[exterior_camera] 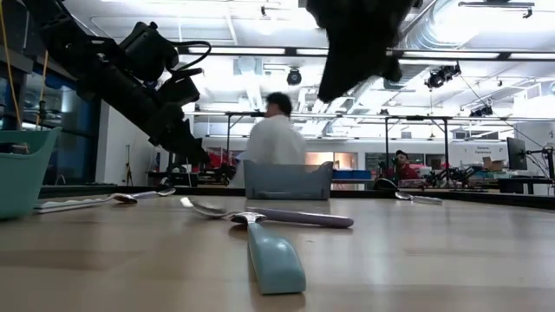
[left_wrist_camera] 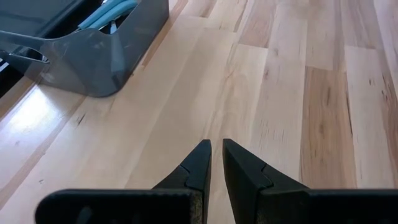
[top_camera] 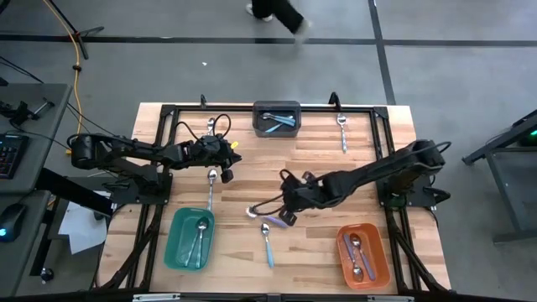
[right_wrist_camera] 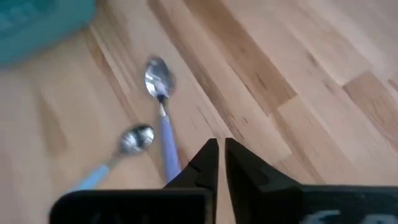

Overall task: Sort silverware by color (type)
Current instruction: Put the purple spoon into the orange bin

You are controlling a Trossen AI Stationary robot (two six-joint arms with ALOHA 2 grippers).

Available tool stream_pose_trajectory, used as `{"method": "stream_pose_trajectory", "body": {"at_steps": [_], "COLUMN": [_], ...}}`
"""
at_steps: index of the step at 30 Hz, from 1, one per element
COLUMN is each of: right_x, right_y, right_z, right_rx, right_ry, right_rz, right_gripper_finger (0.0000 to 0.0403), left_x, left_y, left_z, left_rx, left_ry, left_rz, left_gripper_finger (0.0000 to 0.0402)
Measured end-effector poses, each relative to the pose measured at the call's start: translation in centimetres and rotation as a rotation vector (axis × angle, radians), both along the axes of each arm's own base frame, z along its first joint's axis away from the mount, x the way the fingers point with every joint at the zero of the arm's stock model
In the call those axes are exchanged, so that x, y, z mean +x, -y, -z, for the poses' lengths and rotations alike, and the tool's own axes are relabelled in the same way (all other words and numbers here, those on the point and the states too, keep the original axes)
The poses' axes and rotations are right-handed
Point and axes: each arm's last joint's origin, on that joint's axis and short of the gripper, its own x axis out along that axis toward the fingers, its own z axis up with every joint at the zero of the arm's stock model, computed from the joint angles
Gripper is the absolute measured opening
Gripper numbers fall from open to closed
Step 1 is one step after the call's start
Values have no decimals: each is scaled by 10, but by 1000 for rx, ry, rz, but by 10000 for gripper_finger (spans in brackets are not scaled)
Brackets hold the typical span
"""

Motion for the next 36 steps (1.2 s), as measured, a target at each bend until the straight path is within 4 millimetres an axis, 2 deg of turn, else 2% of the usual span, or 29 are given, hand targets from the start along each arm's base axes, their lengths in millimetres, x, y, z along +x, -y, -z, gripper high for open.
{"method": "stream_pose_trajectory", "body": {"at_steps": [6,10,15,21,31,36], "right_x": [29,50,64,69,68,66], "right_y": [-4,-9,-6,3,-4,-11], "right_z": [44,67,89,91,92,92], "right_rx": [15,26,60,40,-21,-124], "right_ry": [-24,36,30,39,35,29], "right_rz": [-176,-306,-350,-353,-397,-496], "right_gripper_finger": [77,119,129,124,124,124], "left_x": [0,0,0,0,0,0], "left_y": [0,0,0,0,0,0], "left_z": [0,0,0,0,0,0], "left_rx": [-6,-6,-6,-8,-8,-8], "left_ry": [3,2,3,4,4,1], "left_rz": [-2,-2,-2,-4,-4,-4], "left_gripper_finger": [35,35,35,35,35,35]}}
